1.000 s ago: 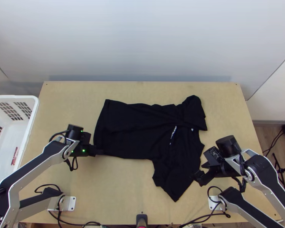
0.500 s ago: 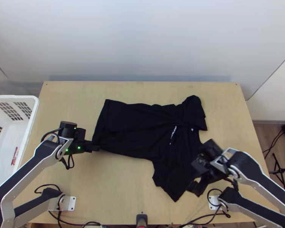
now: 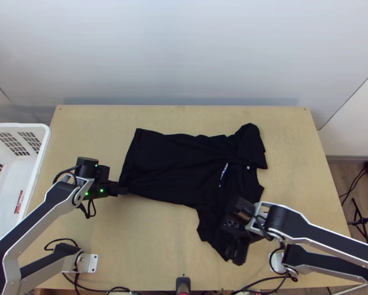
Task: Fold the t-shirt
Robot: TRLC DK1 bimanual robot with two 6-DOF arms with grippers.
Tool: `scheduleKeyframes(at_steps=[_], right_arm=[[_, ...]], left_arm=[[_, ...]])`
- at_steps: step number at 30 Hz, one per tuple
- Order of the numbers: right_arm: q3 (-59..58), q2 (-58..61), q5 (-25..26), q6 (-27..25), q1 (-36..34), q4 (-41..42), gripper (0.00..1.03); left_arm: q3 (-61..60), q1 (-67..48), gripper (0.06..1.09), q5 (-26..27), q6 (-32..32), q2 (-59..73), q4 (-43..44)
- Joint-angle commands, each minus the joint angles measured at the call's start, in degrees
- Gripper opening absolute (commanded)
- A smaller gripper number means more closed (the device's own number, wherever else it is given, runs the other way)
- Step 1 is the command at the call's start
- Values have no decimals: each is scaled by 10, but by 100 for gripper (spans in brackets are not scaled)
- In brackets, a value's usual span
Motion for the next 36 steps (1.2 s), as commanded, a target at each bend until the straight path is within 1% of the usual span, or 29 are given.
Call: scheduleKeyframes(at_steps=[1,3,7,14,19,21,22,23,25,27,28,33,36], right_arm=[[0,49,38,13,56,107,96],[1,63,50,14,67,124,96],[7,87,73,3,88,117,96],[-1,102,74,-22,121,48,96],[-25,117,80,-27,125,55,94],[-40,122,87,-35,125,63,87],[-48,123,89,-36,125,68,86],[-53,124,90,-41,125,69,78],[-54,123,94,-45,125,82,47],[-53,123,102,-60,125,82,10],[-48,123,105,-64,125,80,3],[-24,107,115,-61,119,40,3],[-10,91,132,-62,98,23,3]], left_arm=[[-3,15,10,-5,6,1,10],[-3,22,10,-5,7,1,13],[-6,28,10,-5,14,1,18],[-2,57,10,-5,30,1,20],[1,58,10,-4,40,6,22],[6,58,10,-4,40,6,22],[9,58,10,-4,40,7,22],[11,58,10,-4,39,6,22],[16,57,10,-4,39,7,18],[17,57,10,-4,40,7,17],[17,57,10,-4,40,7,17],[27,58,10,-4,45,6,4],[39,58,10,-4,55,4,-8]])
